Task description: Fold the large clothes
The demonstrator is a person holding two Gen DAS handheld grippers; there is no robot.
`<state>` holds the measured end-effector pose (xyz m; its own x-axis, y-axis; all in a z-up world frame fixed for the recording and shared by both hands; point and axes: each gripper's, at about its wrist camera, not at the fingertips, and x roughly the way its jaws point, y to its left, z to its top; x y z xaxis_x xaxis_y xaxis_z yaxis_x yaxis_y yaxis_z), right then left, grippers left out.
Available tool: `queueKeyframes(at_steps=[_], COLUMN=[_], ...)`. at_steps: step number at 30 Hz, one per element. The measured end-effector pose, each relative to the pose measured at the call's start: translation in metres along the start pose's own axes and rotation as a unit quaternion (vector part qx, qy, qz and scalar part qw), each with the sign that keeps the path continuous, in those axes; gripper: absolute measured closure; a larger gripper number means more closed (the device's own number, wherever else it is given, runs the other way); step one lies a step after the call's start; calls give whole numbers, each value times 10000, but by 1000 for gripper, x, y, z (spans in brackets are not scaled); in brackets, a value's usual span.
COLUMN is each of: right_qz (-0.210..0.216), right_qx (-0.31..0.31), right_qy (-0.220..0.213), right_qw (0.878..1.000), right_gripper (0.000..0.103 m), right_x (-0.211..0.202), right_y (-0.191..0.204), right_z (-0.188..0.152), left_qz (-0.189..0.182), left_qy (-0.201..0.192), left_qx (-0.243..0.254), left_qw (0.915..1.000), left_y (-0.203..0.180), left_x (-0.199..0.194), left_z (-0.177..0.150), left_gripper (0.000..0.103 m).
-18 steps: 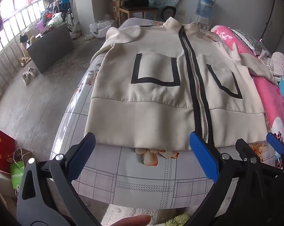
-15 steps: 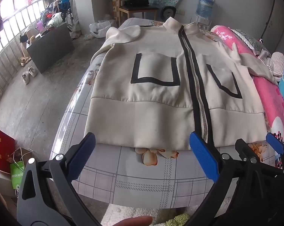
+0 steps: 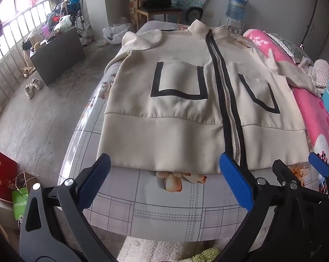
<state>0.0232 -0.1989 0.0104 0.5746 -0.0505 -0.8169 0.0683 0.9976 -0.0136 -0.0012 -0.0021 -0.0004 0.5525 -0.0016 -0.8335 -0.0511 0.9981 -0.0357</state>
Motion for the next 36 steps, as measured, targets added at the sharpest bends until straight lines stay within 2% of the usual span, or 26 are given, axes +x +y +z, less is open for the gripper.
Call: queueKeyframes(at_steps=[36], right_qz=[-53], right_qx=[45], right_qy=[-2], right_qw=[10000], right_gripper=[6], right_x=[-1], right_y=[-3], right_z=[0], left_qz=[-14], left_qy=[12], left_qx=[3], left_qw=[10000], left_y=[0], left_x=[4], left_z=[-2], left_gripper=[7])
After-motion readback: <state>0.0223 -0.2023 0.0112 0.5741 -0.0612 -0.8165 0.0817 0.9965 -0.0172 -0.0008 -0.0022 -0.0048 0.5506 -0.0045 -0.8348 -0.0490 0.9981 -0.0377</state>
